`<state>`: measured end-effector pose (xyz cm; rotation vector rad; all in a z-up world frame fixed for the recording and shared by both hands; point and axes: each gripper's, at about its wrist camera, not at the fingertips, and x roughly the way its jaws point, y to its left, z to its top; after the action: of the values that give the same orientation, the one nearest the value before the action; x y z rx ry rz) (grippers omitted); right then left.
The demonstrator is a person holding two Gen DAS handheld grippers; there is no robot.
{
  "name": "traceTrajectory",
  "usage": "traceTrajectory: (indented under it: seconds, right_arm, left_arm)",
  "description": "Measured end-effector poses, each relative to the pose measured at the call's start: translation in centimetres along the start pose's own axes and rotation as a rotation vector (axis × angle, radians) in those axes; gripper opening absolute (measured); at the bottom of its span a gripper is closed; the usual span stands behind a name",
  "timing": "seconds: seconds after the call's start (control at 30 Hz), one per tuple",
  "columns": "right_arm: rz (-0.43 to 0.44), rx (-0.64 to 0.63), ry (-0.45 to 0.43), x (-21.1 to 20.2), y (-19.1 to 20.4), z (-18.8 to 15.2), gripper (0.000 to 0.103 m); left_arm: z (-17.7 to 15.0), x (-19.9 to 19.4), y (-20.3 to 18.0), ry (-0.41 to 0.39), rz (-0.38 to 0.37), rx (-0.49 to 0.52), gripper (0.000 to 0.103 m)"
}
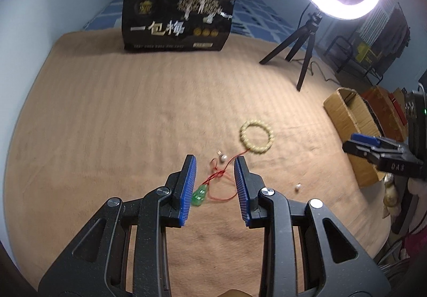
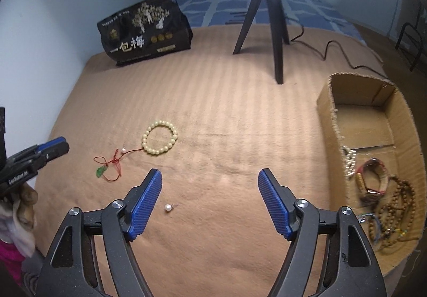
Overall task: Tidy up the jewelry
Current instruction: 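Move left tool to the jade pendant while right tool approaches the cream bead bracelet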
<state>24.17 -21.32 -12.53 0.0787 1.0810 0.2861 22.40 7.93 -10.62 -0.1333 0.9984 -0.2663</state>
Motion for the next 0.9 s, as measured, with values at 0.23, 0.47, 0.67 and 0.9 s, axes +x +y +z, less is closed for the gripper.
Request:
traceTrajectory:
  seconds: [0.23,0.47,0.67,0.9]
  right_arm:
    - [0.029,-0.003,0.023,2.2,1.4,1.1,0.071]
    - [0.044,-0.002,0.051,4.9,2.5,2.3,0.060]
    - [0.053,-0.006,0.086,7.3,3.1,2.7,0.051]
    - [0.068,0.015,0.102,9.3,3.4,3.4,0.044]
  left_arm:
    - [-1.6,2.0,1.0,0.068,-0.002,0.024,0.029]
    - [-2.5,3.8,1.0,0.113,-0.018,0.053,0.029]
    - [-3.3,5.1,0.6,0.140,-0.014,0.108,0.029]
    - [-3.4,6.3,0.4,0.141,-0.004,0.131,0.029]
